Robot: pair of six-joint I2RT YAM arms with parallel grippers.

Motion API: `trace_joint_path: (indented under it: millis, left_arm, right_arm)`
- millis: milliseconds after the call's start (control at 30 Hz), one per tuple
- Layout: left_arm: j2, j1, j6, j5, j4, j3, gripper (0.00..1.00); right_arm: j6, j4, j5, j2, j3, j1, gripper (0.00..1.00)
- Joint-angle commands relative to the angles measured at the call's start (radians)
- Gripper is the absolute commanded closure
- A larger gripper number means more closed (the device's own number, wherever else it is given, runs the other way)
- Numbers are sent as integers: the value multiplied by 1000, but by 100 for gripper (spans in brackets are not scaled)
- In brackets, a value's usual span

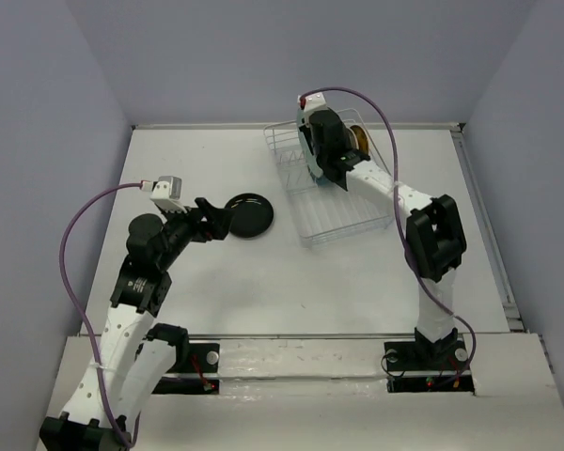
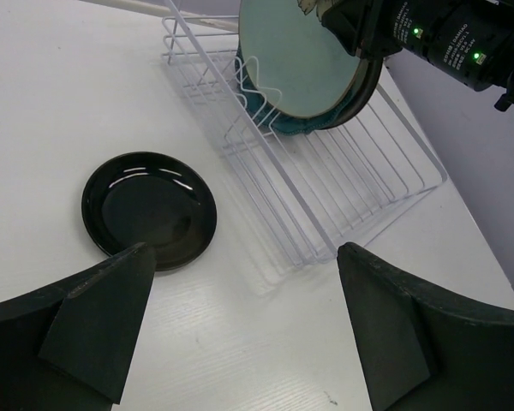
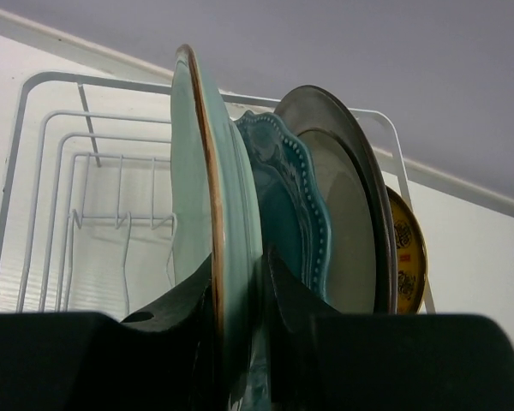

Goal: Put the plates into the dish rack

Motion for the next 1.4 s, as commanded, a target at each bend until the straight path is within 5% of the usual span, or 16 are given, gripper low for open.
trace_joint_path:
  millis: [0, 133, 167, 267, 400, 767, 933, 1067, 1367]
  left_arm:
    - [8, -4, 23, -4, 20, -6, 1]
    - [23, -1, 33, -22, 9, -2, 1]
    - [36, 1, 36, -30, 4, 0, 1]
    - [63, 5, 40, -39, 3, 6, 1]
    - [103, 17, 45, -39, 3, 12, 1]
    - [286, 42, 2, 36, -6, 12, 15]
    - [315, 34, -191, 78, 156, -63, 22]
    - [376, 22, -298, -49, 345, -178, 32]
    - [891, 22, -287, -263, 512, -69, 33]
  right_arm:
    - [42, 56, 23, 25, 77, -12, 93]
    - [117, 53, -7, 25, 26, -12, 77]
    - [151, 47, -18, 17, 17, -12, 59]
    - [183, 40, -40, -36, -11, -12, 26]
    - [206, 36, -72, -154, -52, -12, 13]
    - [384, 151, -340, -633, -412, -12, 11]
    - [439, 171, -422, -736, -486, -12, 11]
    - [490, 214, -500, -765, -538, -12, 11]
    - [565, 255, -658, -782, -578, -12, 13]
